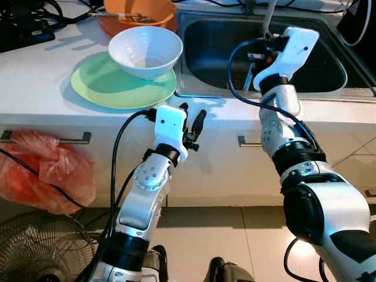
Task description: Kitchen organization
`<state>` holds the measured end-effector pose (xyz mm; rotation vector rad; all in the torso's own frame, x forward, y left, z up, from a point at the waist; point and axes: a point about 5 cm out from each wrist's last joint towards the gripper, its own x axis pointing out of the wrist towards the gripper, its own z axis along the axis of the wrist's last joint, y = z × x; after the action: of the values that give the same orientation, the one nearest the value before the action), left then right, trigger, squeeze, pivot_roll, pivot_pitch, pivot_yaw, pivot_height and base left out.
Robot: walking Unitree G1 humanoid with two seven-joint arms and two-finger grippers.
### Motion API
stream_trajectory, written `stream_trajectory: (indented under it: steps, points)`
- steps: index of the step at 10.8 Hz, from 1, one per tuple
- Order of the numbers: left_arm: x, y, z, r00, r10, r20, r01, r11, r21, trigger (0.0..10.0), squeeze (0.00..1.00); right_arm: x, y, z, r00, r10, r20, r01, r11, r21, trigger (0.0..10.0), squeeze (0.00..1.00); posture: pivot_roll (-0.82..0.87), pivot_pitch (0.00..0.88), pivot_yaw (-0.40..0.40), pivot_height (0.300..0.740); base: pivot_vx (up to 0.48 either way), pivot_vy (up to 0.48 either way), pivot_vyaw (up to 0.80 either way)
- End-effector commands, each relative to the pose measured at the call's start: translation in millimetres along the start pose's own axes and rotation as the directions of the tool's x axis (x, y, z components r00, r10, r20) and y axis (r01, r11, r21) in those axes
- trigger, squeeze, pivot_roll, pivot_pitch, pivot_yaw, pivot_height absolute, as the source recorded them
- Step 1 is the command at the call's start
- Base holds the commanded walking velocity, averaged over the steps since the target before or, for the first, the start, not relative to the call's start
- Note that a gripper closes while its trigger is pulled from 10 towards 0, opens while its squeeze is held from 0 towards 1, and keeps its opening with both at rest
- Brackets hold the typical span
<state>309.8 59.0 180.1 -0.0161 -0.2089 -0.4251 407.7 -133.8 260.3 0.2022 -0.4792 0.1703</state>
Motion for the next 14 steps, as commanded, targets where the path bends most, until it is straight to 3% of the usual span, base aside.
stream_trajectory:
  steps: [1,14]
  points:
    - [-0.1,-3.7,0.2,1.000,-0.002,0.007,0.002,1.000,0.007,10.0,0.00,5.0,-0.5,9.6,0.999,0.004,0.041,-0.004,1.000,-0.008,10.0,0.00,0.19,0.169,-0.048,0.740,0.292,0.000,0.00]
    - [0.5,-4.1,-0.2,1.000,-0.007,0.005,0.006,1.000,0.005,10.0,0.00,0.9,4.8,1.9,0.999,0.011,0.039,-0.012,1.000,0.020,10.0,0.00,0.18,0.174,-0.048,0.740,0.352,0.000,0.00]
